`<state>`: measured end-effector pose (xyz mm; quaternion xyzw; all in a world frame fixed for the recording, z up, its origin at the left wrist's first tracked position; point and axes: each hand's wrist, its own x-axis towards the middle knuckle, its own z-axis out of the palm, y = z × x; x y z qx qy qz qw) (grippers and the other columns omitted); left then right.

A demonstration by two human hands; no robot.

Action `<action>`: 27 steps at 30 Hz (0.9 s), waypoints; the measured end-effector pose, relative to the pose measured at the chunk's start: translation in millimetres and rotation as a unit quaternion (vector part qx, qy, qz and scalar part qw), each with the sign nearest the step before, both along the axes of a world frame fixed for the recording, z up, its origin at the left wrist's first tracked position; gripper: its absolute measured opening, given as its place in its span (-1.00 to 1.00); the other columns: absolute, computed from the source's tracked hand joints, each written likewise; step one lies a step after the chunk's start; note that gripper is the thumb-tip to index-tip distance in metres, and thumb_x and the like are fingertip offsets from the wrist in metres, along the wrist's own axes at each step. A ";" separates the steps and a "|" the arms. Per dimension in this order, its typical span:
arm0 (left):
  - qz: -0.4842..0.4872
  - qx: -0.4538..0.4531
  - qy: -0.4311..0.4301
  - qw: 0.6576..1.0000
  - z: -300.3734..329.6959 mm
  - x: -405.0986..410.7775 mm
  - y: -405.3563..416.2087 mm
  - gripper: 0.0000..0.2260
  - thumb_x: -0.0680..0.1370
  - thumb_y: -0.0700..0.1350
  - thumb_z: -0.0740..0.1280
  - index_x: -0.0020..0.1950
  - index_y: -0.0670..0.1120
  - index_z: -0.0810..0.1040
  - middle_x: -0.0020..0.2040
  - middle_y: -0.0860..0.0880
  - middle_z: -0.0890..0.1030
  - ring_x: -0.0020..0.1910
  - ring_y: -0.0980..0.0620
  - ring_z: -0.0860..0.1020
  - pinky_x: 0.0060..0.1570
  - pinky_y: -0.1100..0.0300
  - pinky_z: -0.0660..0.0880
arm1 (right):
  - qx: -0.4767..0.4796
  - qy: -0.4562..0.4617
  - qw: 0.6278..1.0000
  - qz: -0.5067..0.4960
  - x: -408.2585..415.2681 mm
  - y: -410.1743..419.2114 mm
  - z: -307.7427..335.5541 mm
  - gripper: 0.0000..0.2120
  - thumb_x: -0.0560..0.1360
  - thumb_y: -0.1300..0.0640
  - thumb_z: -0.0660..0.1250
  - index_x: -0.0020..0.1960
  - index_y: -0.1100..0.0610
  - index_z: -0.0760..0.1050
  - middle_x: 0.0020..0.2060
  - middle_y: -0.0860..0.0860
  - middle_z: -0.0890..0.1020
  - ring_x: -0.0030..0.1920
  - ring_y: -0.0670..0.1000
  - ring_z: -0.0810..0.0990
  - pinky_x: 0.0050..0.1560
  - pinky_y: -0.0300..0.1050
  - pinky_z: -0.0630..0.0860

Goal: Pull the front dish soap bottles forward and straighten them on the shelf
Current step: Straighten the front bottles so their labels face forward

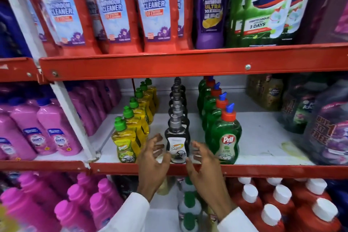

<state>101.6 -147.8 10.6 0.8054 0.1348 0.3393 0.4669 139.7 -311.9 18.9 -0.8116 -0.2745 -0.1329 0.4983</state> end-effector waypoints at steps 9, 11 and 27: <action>-0.100 0.067 0.019 0.993 -7.7 11.7 18.2 -0.70 0.47 -0.28 0.49 0.19 -0.09 0.64 0.03 0.10 0.71 -0.06 0.42 0.63 -0.03 0.52 0.51 | -0.092 0.048 0.995 -0.010 24.9 11.1 -4.1 -0.63 0.55 0.17 0.36 0.34 0.09 0.49 0.20 -0.01 0.68 0.18 -0.05 0.64 0.23 -0.28 0.48; -0.109 0.063 0.012 0.992 -11.5 13.3 19.9 -0.69 0.47 -0.27 0.49 0.20 -0.09 0.65 0.05 0.12 0.72 -0.03 0.38 0.65 0.01 0.46 0.56 | -0.094 0.054 0.994 -0.016 25.2 10.7 -4.0 -0.64 0.55 0.17 0.36 0.34 0.09 0.49 0.20 0.00 0.68 0.18 -0.04 0.64 0.26 -0.22 0.51; -0.104 0.021 -0.009 0.994 -7.6 -8.8 21.0 -0.58 0.53 -0.18 0.46 0.38 -0.03 0.55 0.30 0.10 0.64 0.24 0.21 0.61 0.29 0.23 0.55 | -0.007 0.051 0.994 -0.098 -1.2 15.0 -3.0 -0.65 0.48 0.17 0.45 0.26 0.11 0.55 0.12 -0.01 0.69 0.08 -0.04 0.67 0.23 -0.22 0.55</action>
